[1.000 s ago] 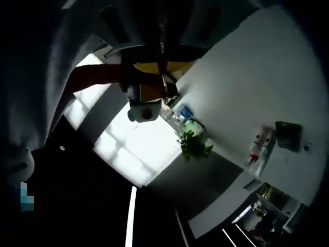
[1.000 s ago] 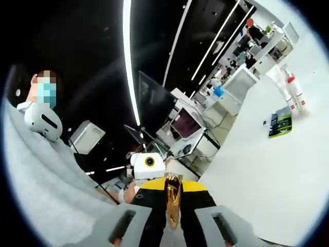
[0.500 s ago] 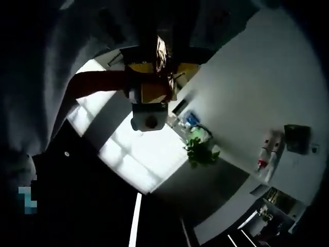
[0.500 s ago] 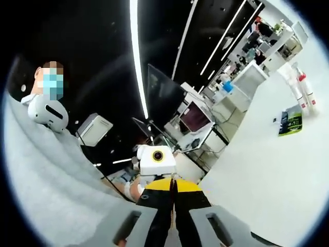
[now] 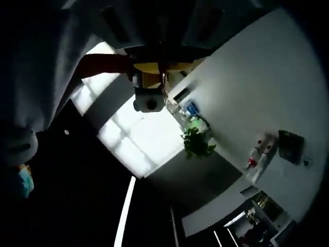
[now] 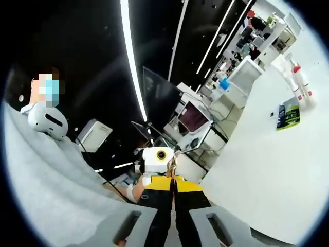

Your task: Arrange the skincare products in the storage area until every visible bottle or jar stands upright without overlapping.

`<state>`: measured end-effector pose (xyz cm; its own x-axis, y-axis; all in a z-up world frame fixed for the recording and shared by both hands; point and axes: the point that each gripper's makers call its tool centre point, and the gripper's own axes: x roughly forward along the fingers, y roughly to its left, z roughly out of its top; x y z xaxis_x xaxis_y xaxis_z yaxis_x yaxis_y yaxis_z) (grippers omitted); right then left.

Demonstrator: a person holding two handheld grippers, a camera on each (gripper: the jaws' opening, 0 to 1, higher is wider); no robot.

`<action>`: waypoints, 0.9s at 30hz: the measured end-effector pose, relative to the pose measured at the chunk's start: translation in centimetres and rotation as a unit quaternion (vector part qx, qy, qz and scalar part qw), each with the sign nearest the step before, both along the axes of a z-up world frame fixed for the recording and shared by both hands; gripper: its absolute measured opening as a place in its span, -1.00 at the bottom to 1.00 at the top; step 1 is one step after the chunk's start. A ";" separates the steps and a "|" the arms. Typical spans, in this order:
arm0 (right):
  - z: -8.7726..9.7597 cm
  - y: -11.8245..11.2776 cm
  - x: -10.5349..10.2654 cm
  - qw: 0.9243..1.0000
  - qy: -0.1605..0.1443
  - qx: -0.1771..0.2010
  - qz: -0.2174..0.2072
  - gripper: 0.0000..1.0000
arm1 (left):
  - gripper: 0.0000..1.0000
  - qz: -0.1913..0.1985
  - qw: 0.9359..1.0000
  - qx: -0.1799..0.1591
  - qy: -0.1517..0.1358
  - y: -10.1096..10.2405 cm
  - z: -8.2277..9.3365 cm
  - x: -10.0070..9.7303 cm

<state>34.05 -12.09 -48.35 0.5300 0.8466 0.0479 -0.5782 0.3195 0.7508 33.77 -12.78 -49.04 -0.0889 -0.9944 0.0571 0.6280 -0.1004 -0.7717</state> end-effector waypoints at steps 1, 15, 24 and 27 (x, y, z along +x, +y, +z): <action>0.1 -0.1 0.1 1.000 0.001 0.003 -0.002 -1.00 | -1.00 0.002 1.000 -0.002 0.000 0.0 0.0 0.1; 0.9 -1.7 1.2 0.999 -0.008 0.022 -0.046 -1.00 | -1.00 0.025 1.000 -0.014 0.001 0.5 0.4 1.1; 0.8 -1.3 1.0 0.999 -0.009 0.015 -0.037 -1.00 | -1.00 0.023 1.000 -0.009 0.002 0.2 0.2 1.0; 0.6 -1.3 1.0 0.999 -0.007 0.014 -0.035 -1.00 | -1.00 0.022 1.000 -0.007 -0.008 0.3 0.2 0.9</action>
<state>35.00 -13.38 -47.73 0.5877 0.8053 0.0781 -0.5649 0.3392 0.7522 34.65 -12.50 -48.89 -0.0461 -0.9964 0.0705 0.6450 -0.0836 -0.7596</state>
